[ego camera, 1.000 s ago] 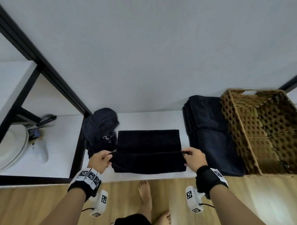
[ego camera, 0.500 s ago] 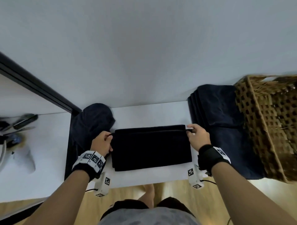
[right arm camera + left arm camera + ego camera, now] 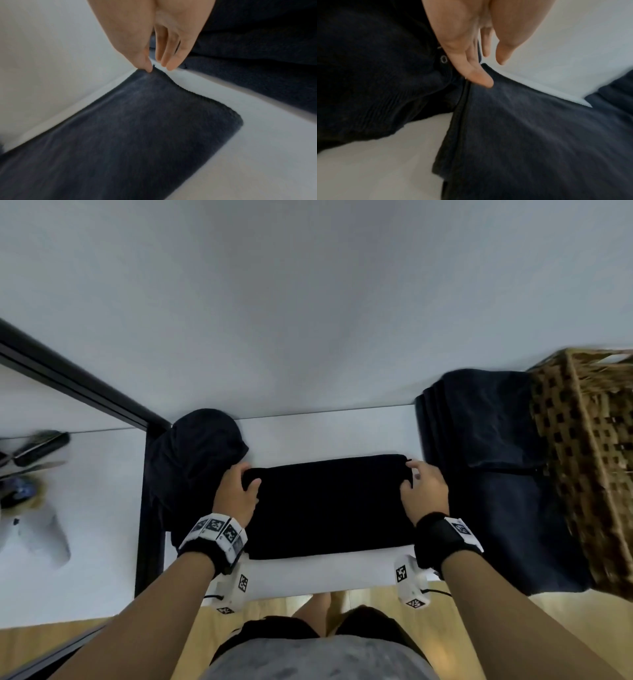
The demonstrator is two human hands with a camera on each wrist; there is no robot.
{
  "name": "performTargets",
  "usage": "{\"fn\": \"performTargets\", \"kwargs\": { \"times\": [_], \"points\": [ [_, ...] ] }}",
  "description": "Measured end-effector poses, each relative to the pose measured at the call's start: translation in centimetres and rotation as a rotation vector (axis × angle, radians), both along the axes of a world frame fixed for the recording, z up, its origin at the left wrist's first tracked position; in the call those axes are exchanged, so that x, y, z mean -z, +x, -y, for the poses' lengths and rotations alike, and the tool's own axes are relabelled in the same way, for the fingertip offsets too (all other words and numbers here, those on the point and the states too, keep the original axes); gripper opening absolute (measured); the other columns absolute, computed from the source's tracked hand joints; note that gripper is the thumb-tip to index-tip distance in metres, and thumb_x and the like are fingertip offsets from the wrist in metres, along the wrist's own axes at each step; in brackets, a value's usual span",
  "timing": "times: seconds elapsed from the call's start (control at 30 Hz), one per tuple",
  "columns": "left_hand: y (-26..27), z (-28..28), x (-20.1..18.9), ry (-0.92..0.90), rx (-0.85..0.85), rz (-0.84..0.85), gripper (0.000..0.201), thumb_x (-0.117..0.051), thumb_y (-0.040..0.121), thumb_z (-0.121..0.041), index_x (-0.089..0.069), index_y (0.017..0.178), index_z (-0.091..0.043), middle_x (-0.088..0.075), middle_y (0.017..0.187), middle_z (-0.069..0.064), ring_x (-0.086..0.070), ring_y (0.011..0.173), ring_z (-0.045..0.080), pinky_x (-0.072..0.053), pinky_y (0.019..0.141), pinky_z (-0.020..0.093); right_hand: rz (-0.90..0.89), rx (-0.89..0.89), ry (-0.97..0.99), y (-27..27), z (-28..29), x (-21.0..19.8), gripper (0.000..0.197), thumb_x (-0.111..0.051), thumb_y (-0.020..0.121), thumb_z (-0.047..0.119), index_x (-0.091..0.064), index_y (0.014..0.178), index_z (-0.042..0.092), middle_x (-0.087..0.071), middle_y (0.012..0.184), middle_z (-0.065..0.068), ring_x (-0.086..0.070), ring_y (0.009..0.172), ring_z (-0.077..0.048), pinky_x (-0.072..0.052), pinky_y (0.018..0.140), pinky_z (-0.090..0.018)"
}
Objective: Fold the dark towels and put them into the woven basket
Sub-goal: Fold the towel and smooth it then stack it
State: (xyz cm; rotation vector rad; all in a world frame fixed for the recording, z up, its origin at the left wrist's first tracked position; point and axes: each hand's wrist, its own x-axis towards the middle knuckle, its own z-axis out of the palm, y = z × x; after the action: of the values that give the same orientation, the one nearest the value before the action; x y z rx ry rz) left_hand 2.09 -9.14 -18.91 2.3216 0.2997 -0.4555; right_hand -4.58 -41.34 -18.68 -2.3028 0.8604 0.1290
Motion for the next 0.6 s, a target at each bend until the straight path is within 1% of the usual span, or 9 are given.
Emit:
{"fn": "performTargets", "kwargs": {
  "times": [0.07, 0.17, 0.23, 0.27, 0.3, 0.37, 0.43, 0.53, 0.6],
  "points": [
    [-0.8, 0.7, 0.2, 0.145, 0.179, 0.107, 0.032, -0.06, 0.094, -0.018, -0.053, 0.124, -0.009, -0.047, 0.129, 0.008, -0.062, 0.09, 0.027, -0.051, 0.073, 0.034, 0.028, -0.115, -0.049, -1.0, -1.4, 0.1, 0.035, -0.058, 0.085, -0.001, -0.063, 0.118, 0.01, -0.053, 0.127, -0.01, -0.055, 0.112, -0.026, -0.046, 0.094, -0.03],
    [-1.8, 2.9, 0.5, 0.138, 0.465, 0.08, 0.042, -0.063, 0.093, -0.022, -0.053, 0.133, -0.012, -0.039, 0.141, 0.002, -0.058, 0.11, 0.022, -0.051, 0.087, 0.035, -0.018, -0.352, 0.03, -1.6, -3.9, 0.5, 0.04, -0.059, 0.088, 0.005, -0.061, 0.126, 0.015, -0.046, 0.138, 0.0, -0.06, 0.101, -0.021, -0.049, 0.089, -0.029],
    [-2.3, 4.2, 1.1, 0.148, 0.638, -0.016, 0.059, -0.064, 0.092, -0.028, -0.041, 0.146, -0.022, -0.022, 0.157, -0.008, -0.052, 0.123, 0.016, -0.051, 0.093, 0.033, -0.094, -0.488, 0.152, -1.5, -5.6, 1.2, 0.052, -0.062, 0.089, 0.01, -0.051, 0.139, 0.022, -0.031, 0.154, 0.008, -0.06, 0.093, -0.014, -0.05, 0.094, -0.029],
    [-2.3, 4.5, 1.4, 0.171, 0.7, -0.066, 0.067, -0.064, 0.092, -0.031, -0.033, 0.15, -0.027, -0.01, 0.161, -0.013, -0.049, 0.128, 0.014, -0.052, 0.093, 0.033, -0.126, -0.521, 0.2, -1.4, -6.1, 1.7, 0.06, -0.064, 0.09, 0.013, -0.044, 0.145, 0.024, -0.022, 0.159, 0.01, -0.059, 0.092, -0.011, -0.05, 0.096, -0.029],
    [-2.3, 4.5, 1.7, 0.2, 0.735, -0.115, 0.073, -0.064, 0.092, -0.034, -0.025, 0.153, -0.03, 0.002, 0.162, -0.017, -0.048, 0.129, 0.014, -0.053, 0.091, 0.034, -0.154, -0.531, 0.22, -1.2, -6.2, 2.1, 0.067, -0.065, 0.09, 0.016, -0.037, 0.149, 0.026, -0.014, 0.162, 0.011, -0.059, 0.097, -0.011, -0.049, 0.098, -0.029],
    [-2.1, 4.1, 2.0, 0.268, 0.752, -0.188, 0.079, -0.062, 0.092, -0.038, -0.013, 0.154, -0.035, 0.016, 0.16, -0.021, -0.053, 0.122, 0.017, -0.056, 0.083, 0.036, -0.213, -0.492, 0.194, -1.0, -5.4, 3.0, 0.078, -0.066, 0.09, 0.022, -0.023, 0.155, 0.025, -0.002, 0.164, 0.012, -0.051, 0.123, -0.014, -0.043, 0.104, -0.028],
    [-2.2, 3.2, 2.2, 0.341, 0.716, -0.201, 0.079, -0.059, 0.094, -0.042, -0.008, 0.154, -0.037, 0.021, 0.159, -0.019, -0.056, 0.116, 0.019, -0.057, 0.078, 0.036, -0.271, -0.41, 0.123, -1.3, -3.2, 3.5, 0.085, -0.067, 0.09, 0.028, -0.014, 0.156, 0.021, 0.004, 0.164, 0.014, -0.039, 0.138, -0.017, -0.039, 0.106, -0.032],
    [-2.9, 1.7, 2.6, 0.4, 0.569, -0.192, 0.076, -0.054, 0.096, -0.044, -0.007, 0.155, -0.033, 0.021, 0.16, -0.012, -0.06, 0.105, 0.021, -0.057, 0.071, 0.036, -0.312, -0.362, 0.041, -1.8, 0.0, 3.7, 0.095, -0.072, 0.086, 0.035, -0.011, 0.157, 0.021, 0.004, 0.164, 0.015, -0.035, 0.142, -0.017, -0.04, 0.106, -0.035],
    [-3.9, 1.4, 2.7, 0.401, 0.482, -0.193, 0.074, -0.052, 0.097, -0.043, -0.008, 0.155, -0.031, 0.018, 0.161, -0.011, -0.062, 0.102, 0.022, -0.057, 0.069, 0.036, -0.308, -0.366, 0.032, -2.0, 0.5, 3.7, 0.097, -0.076, 0.083, 0.032, -0.014, 0.157, 0.021, 0.001, 0.164, 0.015, -0.034, 0.142, -0.016, -0.038, 0.107, -0.034]
  ]
}}
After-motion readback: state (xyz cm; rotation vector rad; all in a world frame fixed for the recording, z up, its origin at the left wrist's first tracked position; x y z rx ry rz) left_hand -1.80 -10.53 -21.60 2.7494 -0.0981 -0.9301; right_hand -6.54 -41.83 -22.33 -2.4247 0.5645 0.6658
